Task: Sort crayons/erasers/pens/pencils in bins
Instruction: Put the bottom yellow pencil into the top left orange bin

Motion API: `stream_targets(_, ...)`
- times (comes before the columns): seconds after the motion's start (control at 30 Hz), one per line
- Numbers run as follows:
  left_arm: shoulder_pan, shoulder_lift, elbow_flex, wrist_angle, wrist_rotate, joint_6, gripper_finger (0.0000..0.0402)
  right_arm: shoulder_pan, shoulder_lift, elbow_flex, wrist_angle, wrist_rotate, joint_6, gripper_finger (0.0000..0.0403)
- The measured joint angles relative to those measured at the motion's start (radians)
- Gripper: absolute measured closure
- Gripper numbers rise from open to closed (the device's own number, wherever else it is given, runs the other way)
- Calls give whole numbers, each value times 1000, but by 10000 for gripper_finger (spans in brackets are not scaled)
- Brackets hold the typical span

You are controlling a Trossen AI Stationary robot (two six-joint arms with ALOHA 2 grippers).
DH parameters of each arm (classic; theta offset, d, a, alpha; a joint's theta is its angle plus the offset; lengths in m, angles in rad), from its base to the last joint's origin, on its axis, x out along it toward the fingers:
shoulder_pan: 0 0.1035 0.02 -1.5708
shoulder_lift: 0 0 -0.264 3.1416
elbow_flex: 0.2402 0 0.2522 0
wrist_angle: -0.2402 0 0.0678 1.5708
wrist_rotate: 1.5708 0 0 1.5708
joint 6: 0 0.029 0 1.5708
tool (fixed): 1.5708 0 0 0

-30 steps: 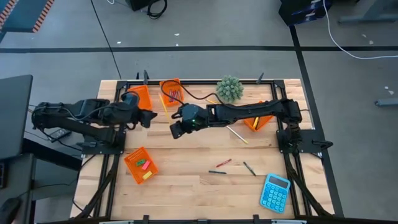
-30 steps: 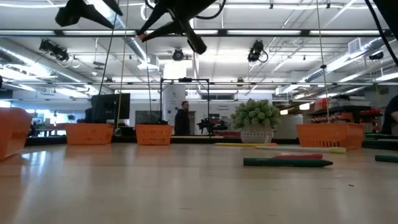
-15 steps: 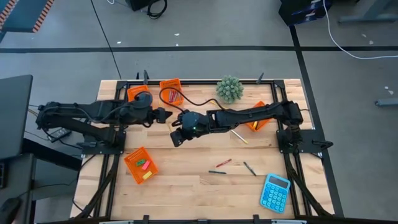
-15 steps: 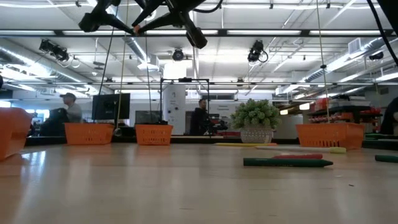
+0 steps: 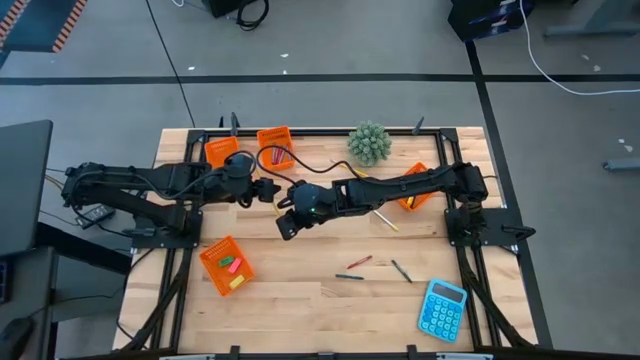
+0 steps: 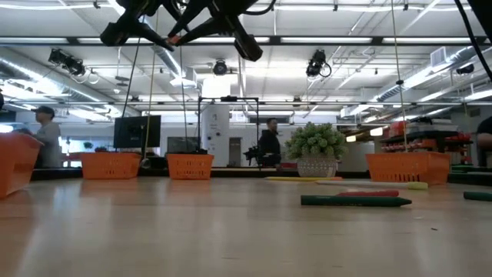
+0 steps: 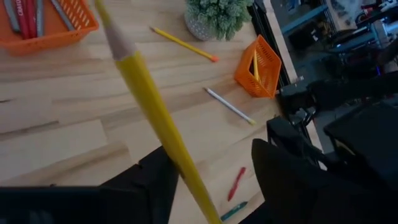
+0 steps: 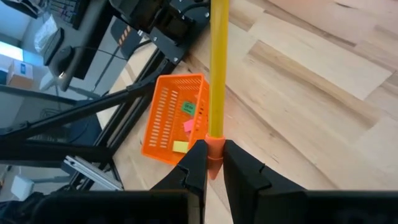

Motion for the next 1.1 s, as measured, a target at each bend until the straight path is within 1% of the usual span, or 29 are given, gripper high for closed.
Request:
stream_targets(0.23,0,5,0,-1,25,1,236,-4,0,0,-4,-3,-19,357)
stream_targets(0.33,0,5,0,-1,24,3,261,-8,0,0,-4,-3,-18,357)
stream_targets(0.47,3,5,0,-1,25,35,314,-11,0,0,-12,-8,-18,349)
stream_targets(0.6,3,5,1,2,27,49,371,-19,-1,0,-37,-22,-14,326)
stream_targets(0.77,3,5,1,-6,26,74,372,-21,-1,0,-46,-28,-14,292)
stream_targets(0.83,10,5,1,-36,27,80,363,-21,-1,0,-54,-41,-13,281)
stream_targets(0.93,30,2,1,-112,27,82,355,-21,-1,0,-77,-71,-13,266)
stream_targets(1.03,65,-19,0,-198,27,110,370,-18,-1,0,-104,-104,-14,256)
stream_targets(1.1,100,-39,0,-261,38,145,371,-11,-1,0,-119,-122,-14,253)
